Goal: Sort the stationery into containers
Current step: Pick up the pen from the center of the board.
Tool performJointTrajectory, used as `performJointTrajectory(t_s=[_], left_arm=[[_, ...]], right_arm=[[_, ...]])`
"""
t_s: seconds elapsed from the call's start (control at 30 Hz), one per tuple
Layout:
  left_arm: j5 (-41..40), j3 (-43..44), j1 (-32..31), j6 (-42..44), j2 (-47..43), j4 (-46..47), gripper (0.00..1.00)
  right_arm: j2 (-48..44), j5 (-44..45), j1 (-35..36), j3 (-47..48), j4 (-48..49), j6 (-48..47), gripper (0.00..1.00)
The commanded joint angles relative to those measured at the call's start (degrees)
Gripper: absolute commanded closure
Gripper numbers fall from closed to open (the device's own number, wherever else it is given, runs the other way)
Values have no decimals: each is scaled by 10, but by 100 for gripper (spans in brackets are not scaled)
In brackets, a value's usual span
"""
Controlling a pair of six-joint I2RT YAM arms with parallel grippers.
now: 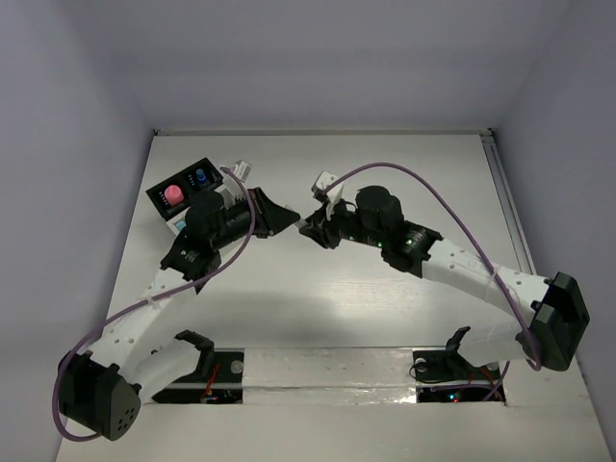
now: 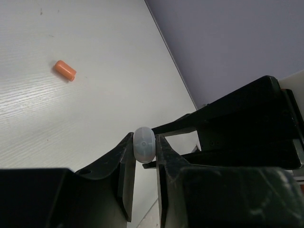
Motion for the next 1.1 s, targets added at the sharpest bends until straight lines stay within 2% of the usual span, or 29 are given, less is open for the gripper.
performJointTrajectory(t_s=[0.0,0.03,0.07,0.13,0.2,0.3,0.43,0.47,0.7,0.83,1.0,1.07], left_arm=[[-34,-10,3,14,-41,39,100],[-45,-12,3,14,-57,41,100],[-56,-13,3,14,-65,47,100],[-95,-19,3,13,-91,56,100],[-134,-34,3,9,-106,80,100],[-174,-69,3,-19,-132,134,100],[-173,-116,3,-75,-148,228,100],[-169,-123,3,-92,-149,262,100],[-140,-136,3,-93,-175,296,100],[-131,-136,3,-91,-192,298,100],[-105,-138,3,-98,-194,309,100],[-96,-143,3,-103,-191,324,100]], right_arm=[[-1,68,5,4,53,27,67],[-5,80,5,3,53,36,57],[-9,93,5,2,54,46,39],[-15,112,5,4,47,83,25],[-29,134,5,-3,51,134,20],[-51,88,5,-40,103,206,14],[-61,-36,5,-102,233,274,10],[-61,-80,5,-113,292,302,9],[-35,-223,-65,-137,440,453,6],[0,-267,-86,-132,497,506,6],[30,-278,-86,-120,566,554,6],[45,-278,-86,-112,598,567,8]])
